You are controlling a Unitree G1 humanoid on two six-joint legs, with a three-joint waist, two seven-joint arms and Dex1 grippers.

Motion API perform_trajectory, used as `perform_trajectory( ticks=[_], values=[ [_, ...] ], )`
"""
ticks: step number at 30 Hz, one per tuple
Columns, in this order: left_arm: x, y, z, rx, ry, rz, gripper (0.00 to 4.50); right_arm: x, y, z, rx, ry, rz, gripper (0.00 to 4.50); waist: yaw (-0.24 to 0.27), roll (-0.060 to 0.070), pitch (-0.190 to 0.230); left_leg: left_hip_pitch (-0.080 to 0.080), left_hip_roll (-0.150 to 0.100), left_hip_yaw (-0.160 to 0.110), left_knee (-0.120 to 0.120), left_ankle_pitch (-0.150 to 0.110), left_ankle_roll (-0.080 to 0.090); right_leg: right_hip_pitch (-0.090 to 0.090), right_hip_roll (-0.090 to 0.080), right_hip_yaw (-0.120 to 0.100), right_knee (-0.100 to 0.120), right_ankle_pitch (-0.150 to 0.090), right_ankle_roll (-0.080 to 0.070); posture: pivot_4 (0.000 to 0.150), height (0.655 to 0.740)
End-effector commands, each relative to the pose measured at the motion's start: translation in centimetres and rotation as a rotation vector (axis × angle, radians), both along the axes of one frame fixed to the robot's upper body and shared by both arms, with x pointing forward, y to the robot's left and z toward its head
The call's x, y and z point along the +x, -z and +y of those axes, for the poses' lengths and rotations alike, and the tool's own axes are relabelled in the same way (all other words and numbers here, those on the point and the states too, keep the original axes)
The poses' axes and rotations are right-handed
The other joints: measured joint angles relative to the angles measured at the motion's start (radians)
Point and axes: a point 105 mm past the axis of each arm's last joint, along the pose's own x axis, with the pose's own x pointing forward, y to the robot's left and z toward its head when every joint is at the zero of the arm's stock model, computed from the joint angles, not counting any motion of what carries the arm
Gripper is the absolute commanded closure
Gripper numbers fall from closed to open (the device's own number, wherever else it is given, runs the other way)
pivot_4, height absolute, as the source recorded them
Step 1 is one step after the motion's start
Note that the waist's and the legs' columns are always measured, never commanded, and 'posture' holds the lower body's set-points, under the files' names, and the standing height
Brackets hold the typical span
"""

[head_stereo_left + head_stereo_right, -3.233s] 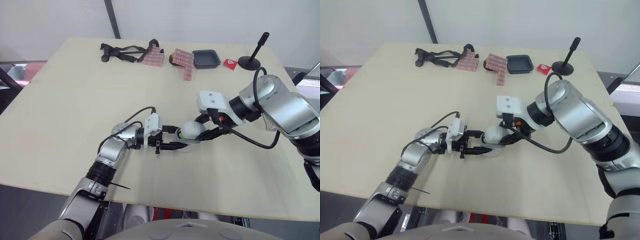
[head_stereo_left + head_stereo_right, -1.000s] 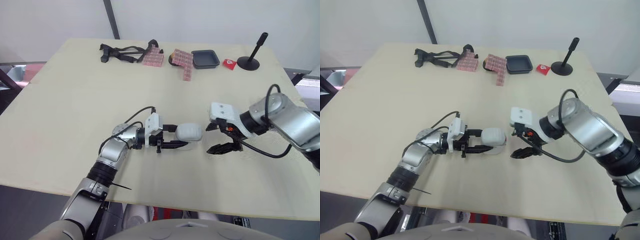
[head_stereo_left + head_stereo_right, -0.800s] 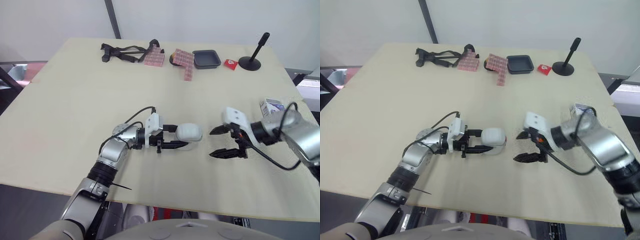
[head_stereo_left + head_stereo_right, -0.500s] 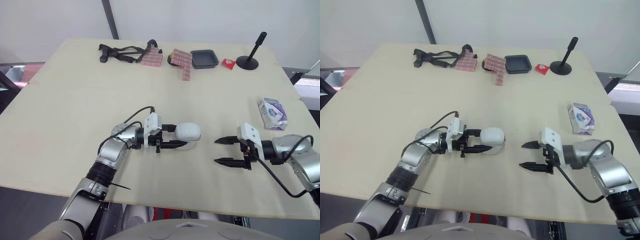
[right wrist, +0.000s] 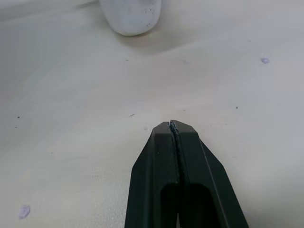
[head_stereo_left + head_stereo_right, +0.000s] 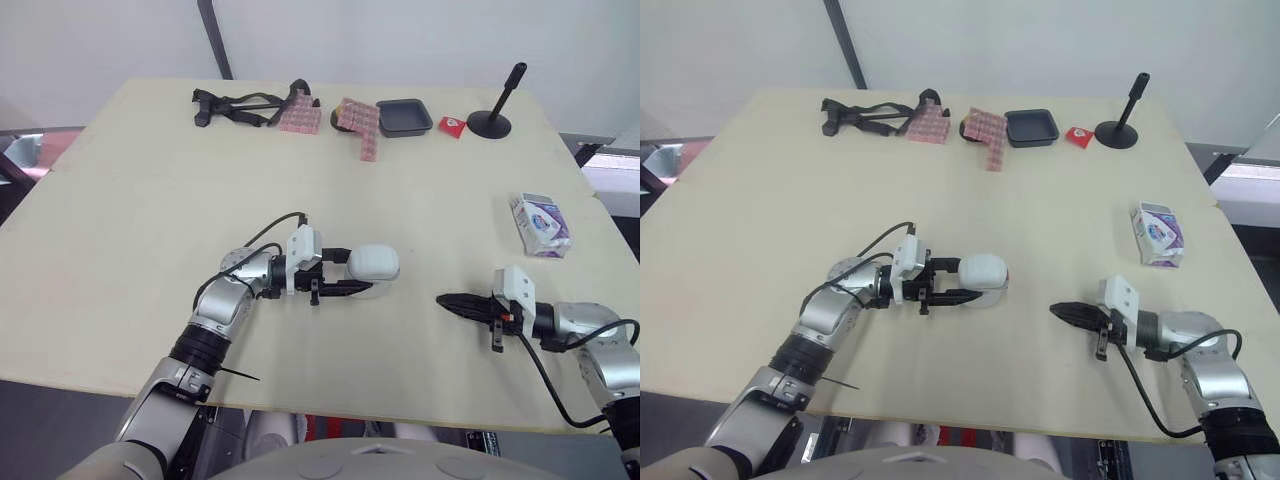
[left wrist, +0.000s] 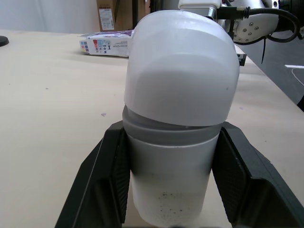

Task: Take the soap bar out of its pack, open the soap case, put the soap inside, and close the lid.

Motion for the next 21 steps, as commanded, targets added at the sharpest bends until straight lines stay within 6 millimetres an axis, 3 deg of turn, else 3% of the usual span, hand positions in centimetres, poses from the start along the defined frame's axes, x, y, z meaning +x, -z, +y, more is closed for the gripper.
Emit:
perform_trajectory(
  ticks=[1,7,12,21],
  values=[
    [-0.1,-0.8,0.1,-0.022,0.000,-0.025,2.61,1.7,-3.9,-0.1,0.057,0.022,-0.156,4.47,-0.003,0.000,0.000,0.000,0.000,0.000,0.000,0.000,0.000,0.000,0.000,0.000,0.000,0.000,0.000,0.150,0.7400],
    [0.0,-0.9,-0.1,-0.027,0.003,-0.022,2.61,2.6,-10.5,2.5,0.144,-0.058,-0.324,4.47,-0.003,0.000,0.000,0.000,0.000,0.000,0.000,0.000,0.000,0.000,0.001,0.000,0.000,0.000,0.000,0.150,0.7400],
    [0.0,-0.9,0.0,-0.024,0.002,-0.022,2.61,2.1,-14.2,5.1,0.203,-0.134,-0.399,4.47,0.006,0.000,0.000,0.000,0.000,0.000,0.000,0.000,0.000,0.000,0.001,0.000,0.000,0.000,0.000,0.150,0.7400],
    [0.0,-0.9,-0.1,-0.024,0.002,-0.022,2.61,-0.5,-14.8,9.5,0.192,-0.324,-0.332,4.47,0.006,0.000,0.000,0.000,0.000,0.000,-0.001,0.000,0.000,0.000,0.001,0.000,-0.001,0.000,0.000,0.150,0.7400]
  ],
)
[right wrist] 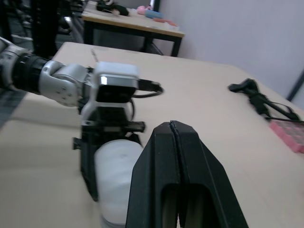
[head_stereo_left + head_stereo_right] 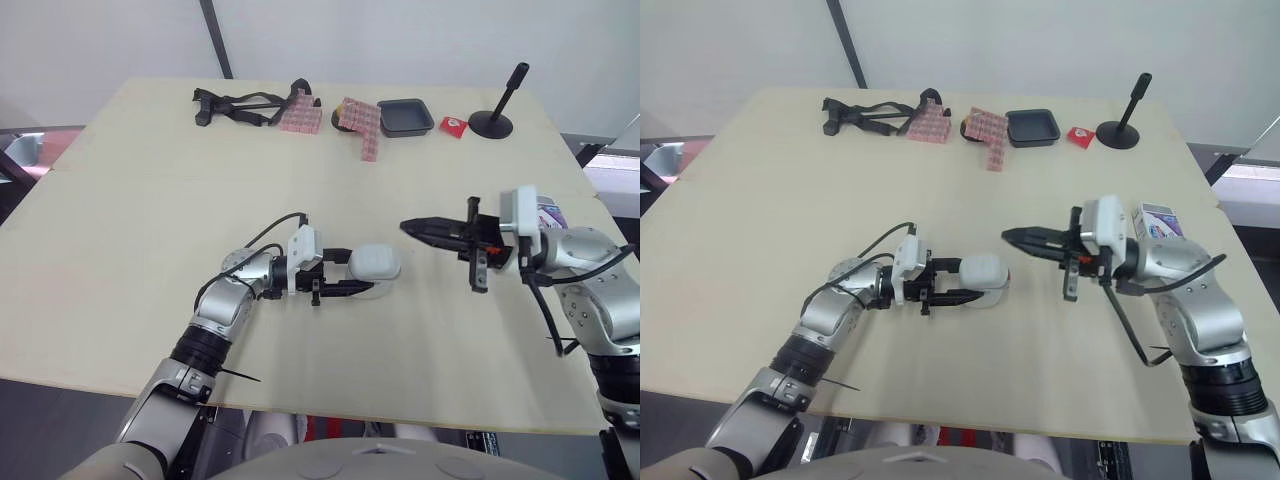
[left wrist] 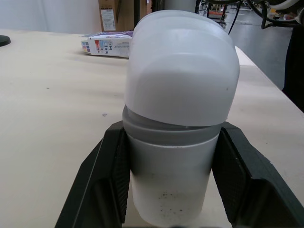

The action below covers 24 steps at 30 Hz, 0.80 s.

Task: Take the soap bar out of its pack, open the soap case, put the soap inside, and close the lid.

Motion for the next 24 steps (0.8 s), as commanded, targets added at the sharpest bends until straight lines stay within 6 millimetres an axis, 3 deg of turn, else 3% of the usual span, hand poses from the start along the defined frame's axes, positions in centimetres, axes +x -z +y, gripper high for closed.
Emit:
perform_trajectory(
  ticks=[1,24],
  values=[
    [0.1,-0.9,0.1,-0.019,-0.001,-0.030,2.61,-0.8,-0.7,1.2,-0.033,-0.051,-0.025,4.47,0.000,0.000,0.000,0.000,0.000,0.000,0.000,0.000,0.000,0.000,0.000,0.000,0.000,0.000,0.000,0.150,0.7400],
    [0.1,-0.8,0.1,-0.015,-0.007,-0.030,2.61,-0.3,2.4,1.2,-0.169,-0.016,0.054,4.47,-0.001,0.000,0.000,0.000,0.000,0.000,-0.001,0.000,0.000,0.000,0.000,0.000,-0.001,0.000,0.000,0.150,0.7400]
  ],
)
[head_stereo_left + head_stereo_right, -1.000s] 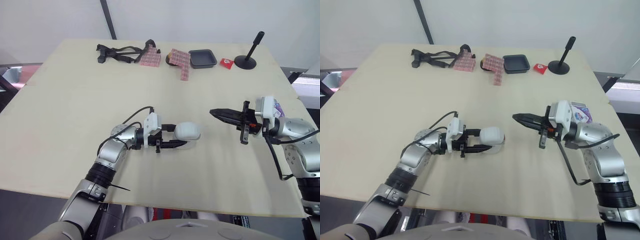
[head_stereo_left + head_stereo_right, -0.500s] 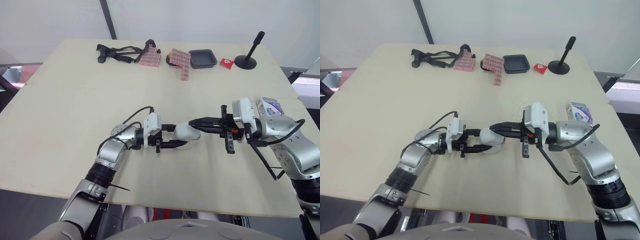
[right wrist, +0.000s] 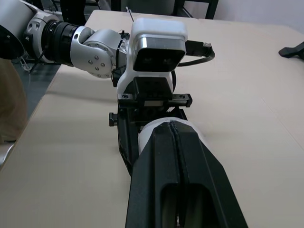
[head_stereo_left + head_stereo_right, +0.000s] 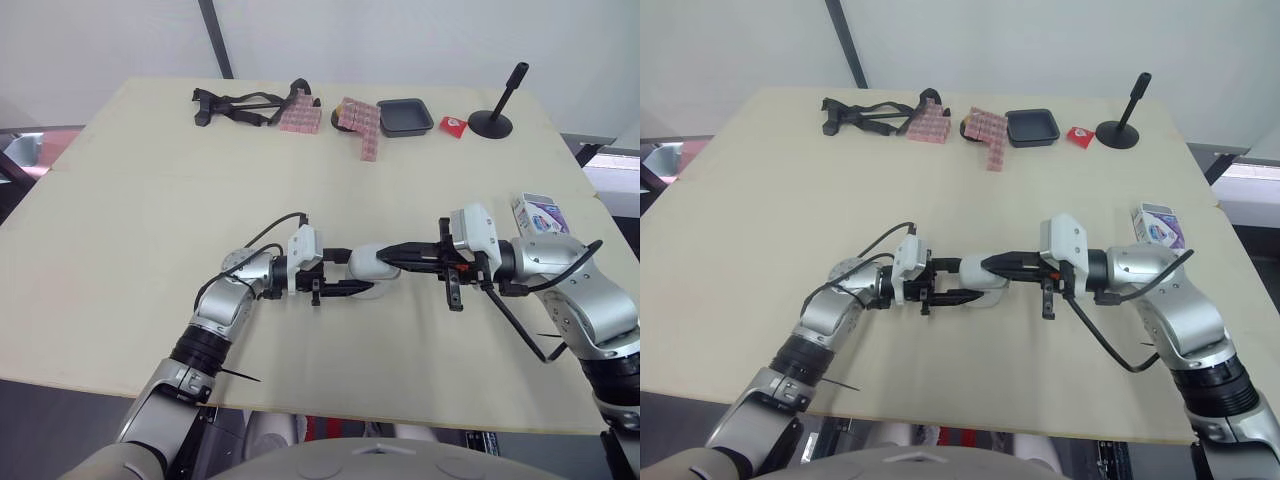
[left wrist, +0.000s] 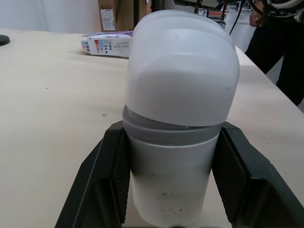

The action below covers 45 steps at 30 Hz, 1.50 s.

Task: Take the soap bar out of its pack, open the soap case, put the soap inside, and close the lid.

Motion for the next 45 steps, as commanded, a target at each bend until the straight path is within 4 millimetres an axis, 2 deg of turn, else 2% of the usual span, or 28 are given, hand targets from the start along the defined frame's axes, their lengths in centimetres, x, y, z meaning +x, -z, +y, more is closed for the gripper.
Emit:
perform_trajectory(
  ticks=[1,7,21,32,45],
  values=[
    [0.0,-0.8,0.1,-0.016,-0.003,-0.033,2.61,-0.2,0.0,0.0,-0.019,0.001,-0.024,4.47,0.000,0.000,0.000,0.000,0.000,0.000,0.000,0.000,0.000,0.000,0.000,0.000,0.000,0.000,0.000,0.150,0.7400],
    [0.0,-0.8,0.1,-0.015,-0.003,-0.034,2.61,0.1,1.1,-0.4,-0.053,0.031,-0.006,4.47,-0.001,0.000,0.000,0.000,0.000,0.000,0.000,0.000,0.000,0.000,0.000,0.000,0.000,0.000,0.000,0.150,0.7400],
    [-0.1,-0.7,0.0,-0.015,-0.005,-0.033,2.61,0.9,1.9,-0.5,-0.084,0.063,0.004,4.47,-0.005,0.000,0.000,0.003,0.000,0.000,-0.001,0.000,0.000,0.003,0.000,0.000,-0.002,0.000,0.000,0.150,0.7400],
    [-0.2,-0.7,0.0,-0.019,-0.006,-0.034,2.61,1.6,2.8,-0.7,-0.123,0.100,0.041,4.47,-0.015,0.000,0.000,0.014,-0.001,0.000,-0.009,0.000,-0.001,0.015,-0.002,-0.001,-0.011,0.000,0.000,0.150,0.7400],
    [-0.1,-0.7,0.0,-0.021,-0.011,-0.033,2.61,0.9,4.0,-0.5,-0.162,0.080,0.096,4.47,-0.021,0.000,0.000,0.024,-0.001,0.000,-0.016,0.000,-0.001,0.025,-0.003,-0.001,-0.019,0.000,0.000,0.150,0.7400]
  ],
)
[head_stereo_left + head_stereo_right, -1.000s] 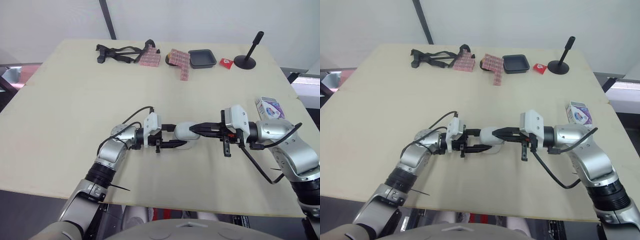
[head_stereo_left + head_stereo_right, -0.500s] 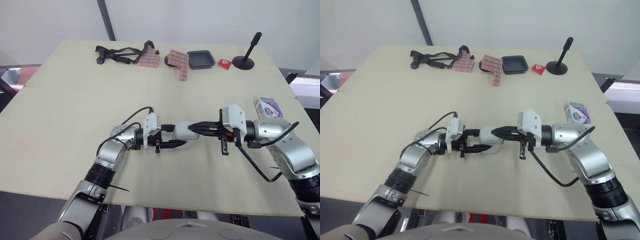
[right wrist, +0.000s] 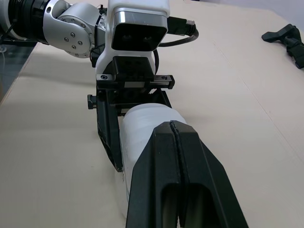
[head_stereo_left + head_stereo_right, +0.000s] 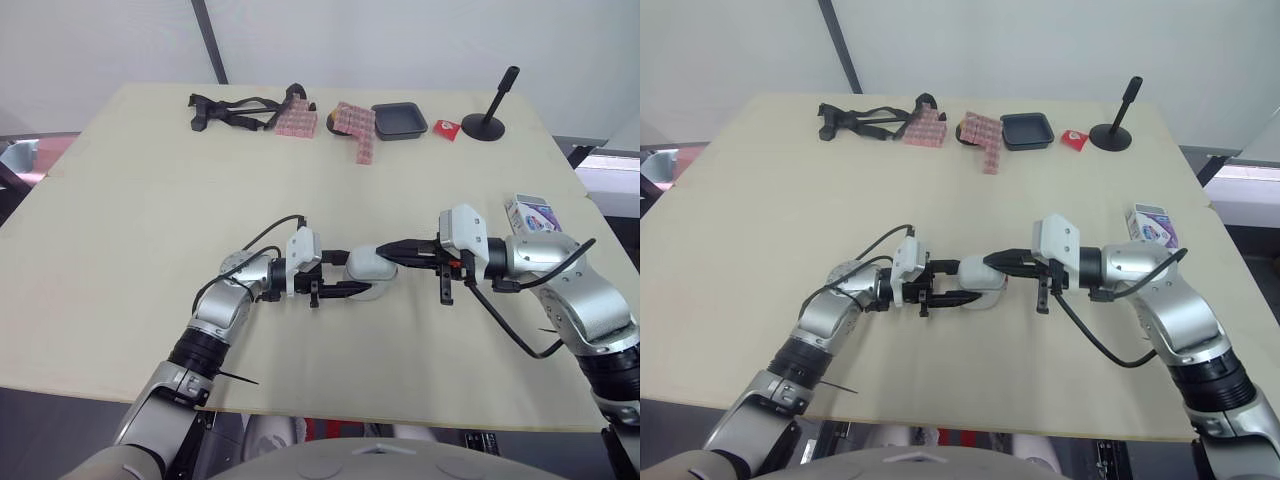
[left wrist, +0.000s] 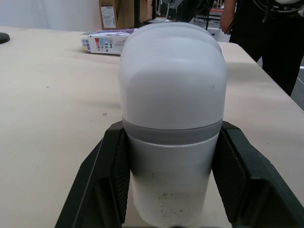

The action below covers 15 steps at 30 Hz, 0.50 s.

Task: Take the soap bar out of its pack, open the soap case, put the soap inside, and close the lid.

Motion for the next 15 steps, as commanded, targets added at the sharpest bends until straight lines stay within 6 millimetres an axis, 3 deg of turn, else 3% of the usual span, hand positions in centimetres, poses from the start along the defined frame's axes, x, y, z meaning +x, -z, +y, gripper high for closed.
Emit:
perform_trajectory(
  ticks=[1,6,11,15],
  values=[
    [-0.1,-1.2,-0.2,-0.030,0.004,-0.047,2.61,-0.1,2.8,-0.5,-0.086,0.032,0.096,4.47,-0.002,0.000,0.000,0.001,0.000,0.000,-0.001,0.000,0.000,0.001,0.000,0.000,-0.001,0.000,0.000,0.150,0.7400],
    [0.0,-1.2,-0.1,-0.029,-0.001,-0.044,2.61,1.0,1.7,-1.0,-0.029,0.090,0.062,4.47,-0.008,0.000,0.000,0.005,0.000,0.000,-0.004,0.000,0.000,0.005,0.000,-0.001,-0.005,0.000,0.000,0.150,0.7400],
    [0.1,-1.2,0.0,-0.029,-0.006,-0.039,2.61,2.2,-0.7,-2.8,0.099,0.165,0.018,4.47,-0.008,-0.001,0.002,0.003,-0.001,0.000,-0.004,0.000,0.000,0.005,-0.002,-0.001,-0.006,0.000,0.000,0.150,0.7400],
    [0.2,-1.2,0.2,-0.029,-0.010,-0.034,2.61,2.3,-1.5,-4.5,0.136,0.196,-0.026,4.47,-0.008,0.000,0.002,0.001,-0.001,0.000,-0.009,0.000,0.000,0.003,0.001,-0.001,-0.007,0.000,0.000,0.150,0.7400]
  ],
)
